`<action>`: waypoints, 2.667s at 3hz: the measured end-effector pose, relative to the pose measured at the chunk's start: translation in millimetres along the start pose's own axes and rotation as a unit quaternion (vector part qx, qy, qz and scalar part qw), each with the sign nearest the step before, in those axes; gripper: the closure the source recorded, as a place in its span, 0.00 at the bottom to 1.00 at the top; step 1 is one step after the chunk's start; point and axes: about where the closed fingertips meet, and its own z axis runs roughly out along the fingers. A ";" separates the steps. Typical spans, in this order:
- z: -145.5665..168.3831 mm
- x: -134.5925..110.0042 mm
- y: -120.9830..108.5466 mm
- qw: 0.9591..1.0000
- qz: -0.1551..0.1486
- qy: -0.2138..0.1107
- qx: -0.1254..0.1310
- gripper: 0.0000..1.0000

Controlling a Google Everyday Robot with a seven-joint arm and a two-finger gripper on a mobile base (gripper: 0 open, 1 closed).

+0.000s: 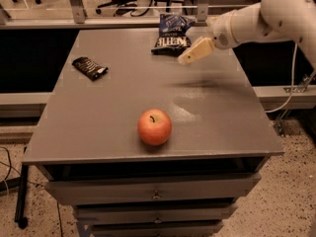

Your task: Move blue chip bag near apple

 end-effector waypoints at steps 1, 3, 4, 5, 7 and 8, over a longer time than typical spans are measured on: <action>48.6 -9.7 -10.7 0.998 0.050 -0.048 -0.009 0.00; 104.5 -27.0 -26.2 0.992 0.087 -0.089 -0.013 0.17; 107.2 -25.9 -31.5 0.992 0.083 -0.094 0.012 0.41; 100.2 -15.1 -31.5 0.993 0.063 -0.085 0.053 0.63; 89.4 -9.8 -31.7 0.990 0.023 -0.077 0.114 1.00; 78.5 -21.5 -38.2 0.988 0.008 -0.088 0.129 1.00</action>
Offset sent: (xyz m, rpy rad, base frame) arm 0.0984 0.0753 -0.0223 0.3008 0.0325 -0.0291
